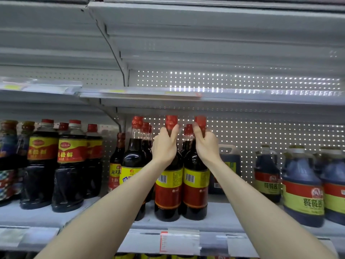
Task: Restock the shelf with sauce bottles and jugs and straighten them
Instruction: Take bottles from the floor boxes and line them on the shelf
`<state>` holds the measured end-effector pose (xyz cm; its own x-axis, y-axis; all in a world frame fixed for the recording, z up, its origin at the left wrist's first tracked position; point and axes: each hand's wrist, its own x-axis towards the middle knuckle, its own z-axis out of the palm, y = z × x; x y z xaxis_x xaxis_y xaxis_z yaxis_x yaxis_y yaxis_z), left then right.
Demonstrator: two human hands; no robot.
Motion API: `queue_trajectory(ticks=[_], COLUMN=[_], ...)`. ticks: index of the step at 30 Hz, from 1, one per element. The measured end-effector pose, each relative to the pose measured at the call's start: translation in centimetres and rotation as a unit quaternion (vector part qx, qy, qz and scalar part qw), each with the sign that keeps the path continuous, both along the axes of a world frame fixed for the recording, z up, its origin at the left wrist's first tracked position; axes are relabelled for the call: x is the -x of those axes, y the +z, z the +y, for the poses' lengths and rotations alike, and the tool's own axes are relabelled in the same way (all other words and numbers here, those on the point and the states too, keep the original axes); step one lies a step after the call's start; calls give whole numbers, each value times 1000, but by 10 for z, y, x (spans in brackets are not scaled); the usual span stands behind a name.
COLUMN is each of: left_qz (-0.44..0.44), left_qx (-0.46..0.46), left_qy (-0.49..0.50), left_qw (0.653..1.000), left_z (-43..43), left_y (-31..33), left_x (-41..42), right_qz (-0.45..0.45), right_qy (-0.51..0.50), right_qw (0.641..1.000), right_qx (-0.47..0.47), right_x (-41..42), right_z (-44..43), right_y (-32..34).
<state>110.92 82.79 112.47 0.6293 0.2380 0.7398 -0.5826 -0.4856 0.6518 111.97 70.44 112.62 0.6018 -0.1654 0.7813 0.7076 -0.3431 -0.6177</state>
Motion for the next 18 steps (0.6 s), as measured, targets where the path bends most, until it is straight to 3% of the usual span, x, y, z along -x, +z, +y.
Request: queue_trajectory(ticks=[8, 18], left_qz=[57, 37], left_qx=[-36, -51], left_qy=[12, 16], left_qw=[998, 998], left_z=[2, 4], left_y=[2, -5], left_x=[-26, -33], right_qz=[84, 121], right_qy=[-14, -38], right_qw=[996, 989], right_qx=[27, 71], right_x=[-19, -23], right_z=[-1, 1], right_y=[0, -3])
